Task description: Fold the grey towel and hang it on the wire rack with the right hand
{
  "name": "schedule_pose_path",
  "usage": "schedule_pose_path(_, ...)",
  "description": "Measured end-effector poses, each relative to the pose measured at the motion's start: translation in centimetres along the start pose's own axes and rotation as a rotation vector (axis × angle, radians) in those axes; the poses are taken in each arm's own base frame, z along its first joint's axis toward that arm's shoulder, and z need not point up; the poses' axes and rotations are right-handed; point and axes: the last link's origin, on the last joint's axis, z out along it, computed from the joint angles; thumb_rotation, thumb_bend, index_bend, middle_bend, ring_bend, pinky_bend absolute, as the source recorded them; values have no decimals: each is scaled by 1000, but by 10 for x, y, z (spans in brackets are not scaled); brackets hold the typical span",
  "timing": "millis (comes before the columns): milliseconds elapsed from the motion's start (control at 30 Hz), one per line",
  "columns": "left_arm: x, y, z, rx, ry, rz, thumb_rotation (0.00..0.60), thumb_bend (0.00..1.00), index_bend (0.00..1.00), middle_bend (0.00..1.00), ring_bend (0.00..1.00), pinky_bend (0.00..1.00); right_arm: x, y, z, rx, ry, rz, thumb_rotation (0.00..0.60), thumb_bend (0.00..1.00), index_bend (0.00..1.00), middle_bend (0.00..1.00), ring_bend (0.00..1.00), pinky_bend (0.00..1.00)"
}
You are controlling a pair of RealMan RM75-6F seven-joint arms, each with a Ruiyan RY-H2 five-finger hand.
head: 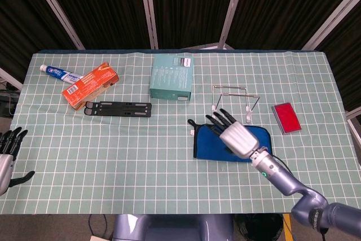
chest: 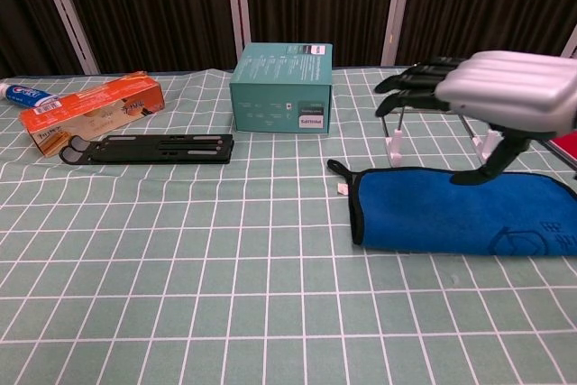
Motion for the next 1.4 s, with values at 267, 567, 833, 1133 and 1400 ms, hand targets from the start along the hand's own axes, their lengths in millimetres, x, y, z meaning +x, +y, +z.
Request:
schedule_pose_path(267,0,-6,3,20,-5,-2,600,0,0,0,0,0,4,-17,49,168,-89,-249,600,131,244,0,0,0)
schedule_pose_path(567,-8,-5,8,27,-29,14,600,0,0,0,0,0,-21,-35,75,210,-132,-316,600,127,258,0,0,0)
schedule_pose_path(833,-11,-4,11,29,-38,25,600,0,0,0,0,0,-30,-40,80,225,-155,-327,600,129,275,0,0,0)
schedule_pose_path(1133,-13,-5,12,36,-45,27,600,0,0,0,0,0,-41,-40,81,212,-178,-321,600,137,318,0,0,0)
schedule_pose_path(1400,-14,-4,12,35,-48,30,600,0,0,0,0,0,-48,-38,79,214,-186,-327,600,141,323,0,0,0)
